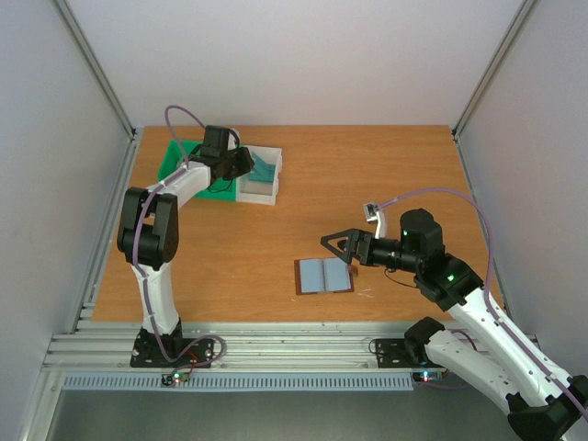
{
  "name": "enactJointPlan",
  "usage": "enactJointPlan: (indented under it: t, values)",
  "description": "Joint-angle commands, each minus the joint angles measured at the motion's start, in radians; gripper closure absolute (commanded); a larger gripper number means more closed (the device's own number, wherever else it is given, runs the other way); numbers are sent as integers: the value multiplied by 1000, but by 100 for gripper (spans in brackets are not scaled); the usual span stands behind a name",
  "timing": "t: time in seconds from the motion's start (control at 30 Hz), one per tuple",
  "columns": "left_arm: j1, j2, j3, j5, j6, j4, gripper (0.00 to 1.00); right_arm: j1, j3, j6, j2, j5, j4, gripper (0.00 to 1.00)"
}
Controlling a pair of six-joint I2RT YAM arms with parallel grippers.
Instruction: Take the credit cards out of the card holder
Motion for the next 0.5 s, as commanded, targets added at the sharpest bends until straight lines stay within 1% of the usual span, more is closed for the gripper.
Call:
enactJointPlan:
  t: [0.0,0.47]
  values:
    - [3,59,69,9,37,7,99,4,33,-33,0,28,-23,2]
    - [3,127,116,18,54,-12,98,4,43,-47,33,56,-26,2]
